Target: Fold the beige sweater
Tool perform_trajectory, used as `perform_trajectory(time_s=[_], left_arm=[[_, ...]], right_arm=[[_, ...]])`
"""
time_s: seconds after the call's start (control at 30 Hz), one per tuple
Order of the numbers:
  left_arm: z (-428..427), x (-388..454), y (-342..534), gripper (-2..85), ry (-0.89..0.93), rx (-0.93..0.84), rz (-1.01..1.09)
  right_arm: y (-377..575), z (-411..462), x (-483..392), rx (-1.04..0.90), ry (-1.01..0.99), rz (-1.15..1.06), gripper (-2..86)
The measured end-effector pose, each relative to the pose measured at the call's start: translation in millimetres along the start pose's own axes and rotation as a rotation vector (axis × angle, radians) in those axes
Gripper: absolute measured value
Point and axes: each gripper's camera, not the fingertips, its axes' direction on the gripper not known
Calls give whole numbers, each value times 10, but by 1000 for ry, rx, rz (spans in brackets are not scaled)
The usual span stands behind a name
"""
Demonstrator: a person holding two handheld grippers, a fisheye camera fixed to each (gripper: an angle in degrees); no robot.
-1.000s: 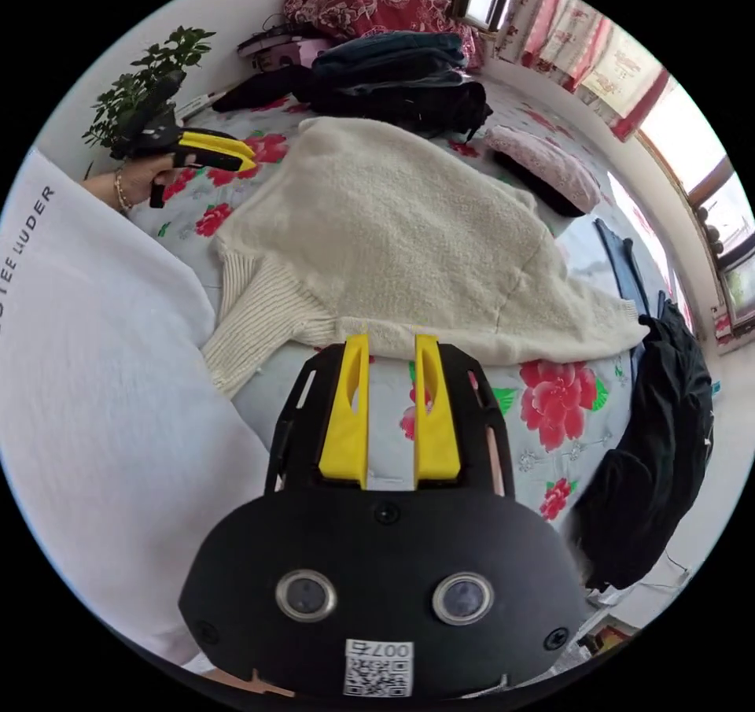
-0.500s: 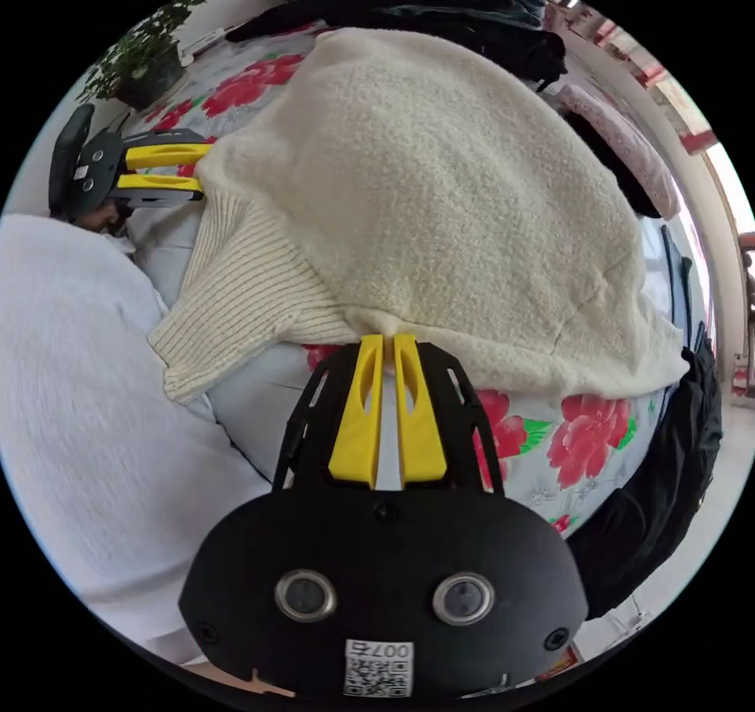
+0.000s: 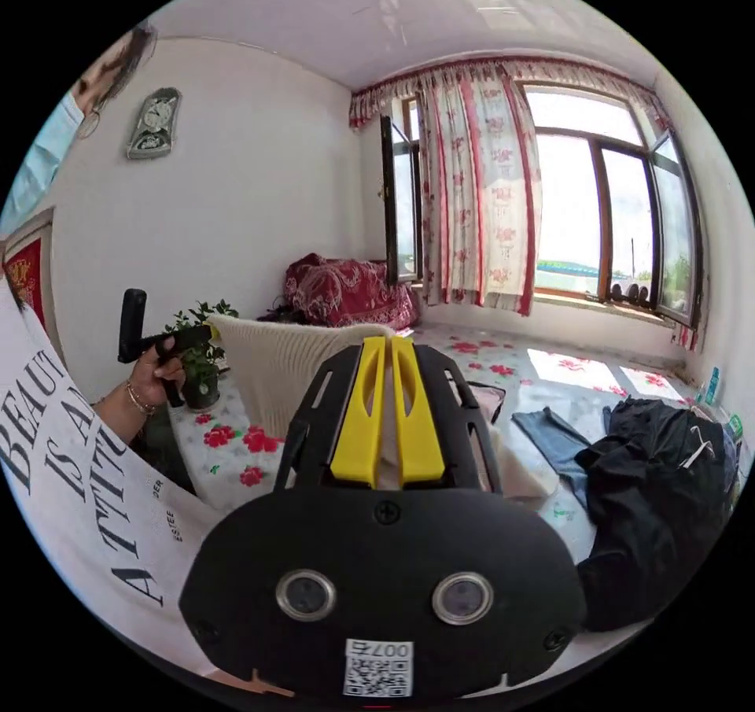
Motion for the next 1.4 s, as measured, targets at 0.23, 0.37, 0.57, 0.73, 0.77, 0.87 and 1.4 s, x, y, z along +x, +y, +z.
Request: perform_trajectory(time_s=[0.23, 0.37, 0.57, 0.73, 0.77, 0.87, 1.4], left_arm=[[-1046, 974, -749, 41, -32, 370, 290], [-1275, 1302, -1204, 41, -98, 501, 408], [-334, 812, -1915, 47, -229, 338, 339], [1531, -667, -1741, 80, -311, -224, 35], [1785, -977, -1479, 80, -400, -352, -37], [1911, -1368, -700, 76, -480, -386, -72], [3875, -774, 1783, 49, -55, -1046, 35]], right_arm=[[-672, -1311, -577, 459, 158, -263, -2], [-1159, -1614, -824, 614, 271, -371, -2], [-2024, -767, -608, 441, 348, -383, 4], [-2071, 1062, 411, -129, 300, -154, 24], [-1822, 1405, 689, -279, 330, -56, 30], [-903, 1757, 1060, -451, 218, 34, 42], [1634, 2987, 816, -1194, 132, 197, 25]])
